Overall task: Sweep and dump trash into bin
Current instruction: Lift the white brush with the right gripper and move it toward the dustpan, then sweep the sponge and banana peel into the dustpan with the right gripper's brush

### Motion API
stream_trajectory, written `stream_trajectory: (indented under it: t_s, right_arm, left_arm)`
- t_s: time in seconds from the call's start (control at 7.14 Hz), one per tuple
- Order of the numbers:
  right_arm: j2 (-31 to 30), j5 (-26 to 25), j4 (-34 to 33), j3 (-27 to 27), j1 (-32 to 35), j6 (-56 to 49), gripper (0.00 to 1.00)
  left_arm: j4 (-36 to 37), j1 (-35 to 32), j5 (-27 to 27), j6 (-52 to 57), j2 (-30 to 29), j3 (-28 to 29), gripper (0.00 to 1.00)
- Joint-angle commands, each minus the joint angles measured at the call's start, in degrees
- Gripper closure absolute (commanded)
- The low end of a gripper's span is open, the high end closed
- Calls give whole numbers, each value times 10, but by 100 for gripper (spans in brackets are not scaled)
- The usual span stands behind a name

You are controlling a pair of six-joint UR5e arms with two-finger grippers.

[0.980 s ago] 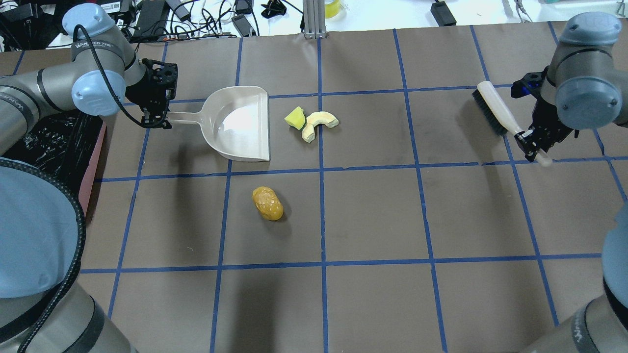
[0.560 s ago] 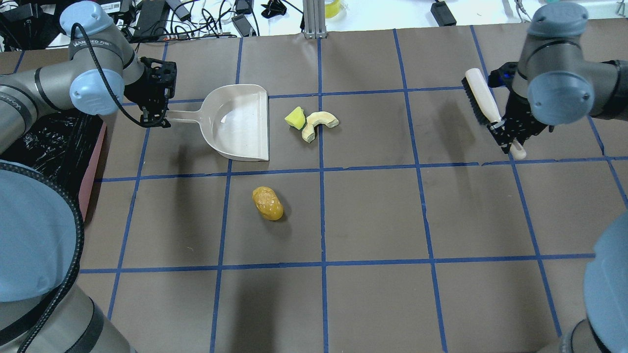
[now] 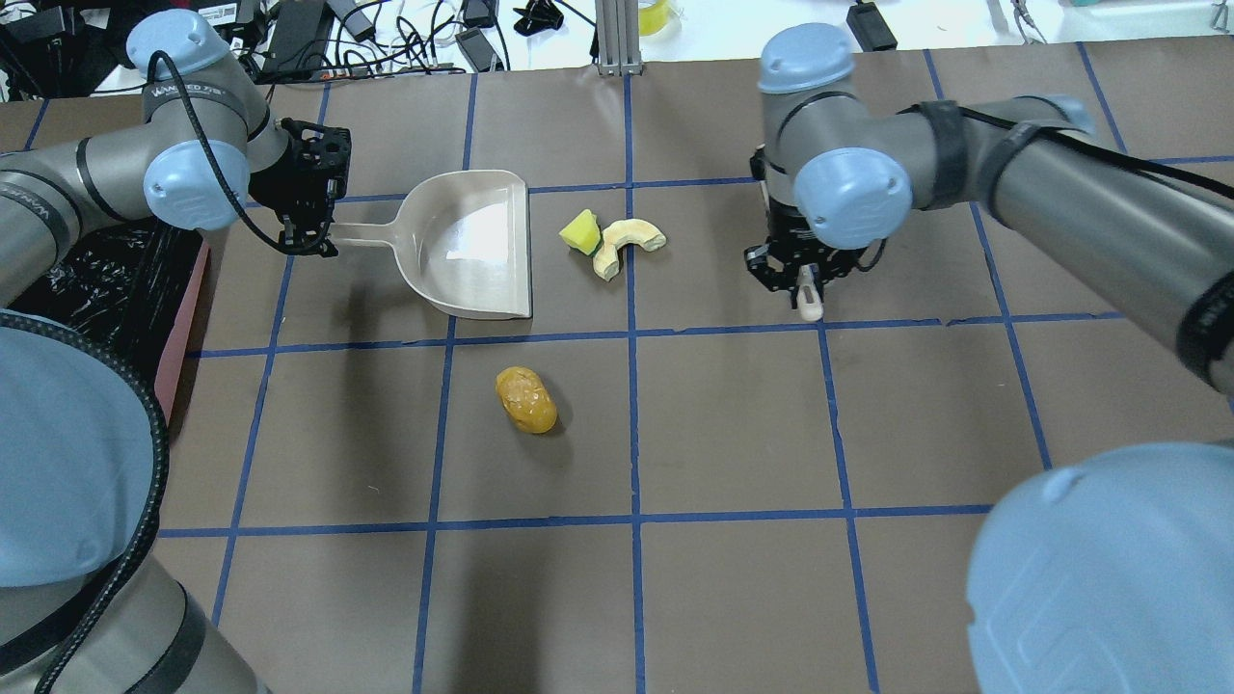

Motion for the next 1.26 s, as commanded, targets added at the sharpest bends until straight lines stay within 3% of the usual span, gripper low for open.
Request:
stream_trajectory:
  t_s: [0.0, 0.28, 0.7, 1.12]
  right_arm:
    - [68, 66, 25, -82, 80, 96, 100]
    - [103, 140, 20, -109, 124, 146, 100]
    - [153, 244, 20, -202, 206, 262, 100]
    - [151, 259, 58, -253, 209, 271, 100]
  left_arm:
    - [0, -3, 1, -5, 2, 1, 100]
    - [-1, -3, 3, -6, 6, 1, 100]
    - [-1, -3, 3, -6, 7, -1, 100]
    - [-2, -3, 3, -5, 9, -3, 100]
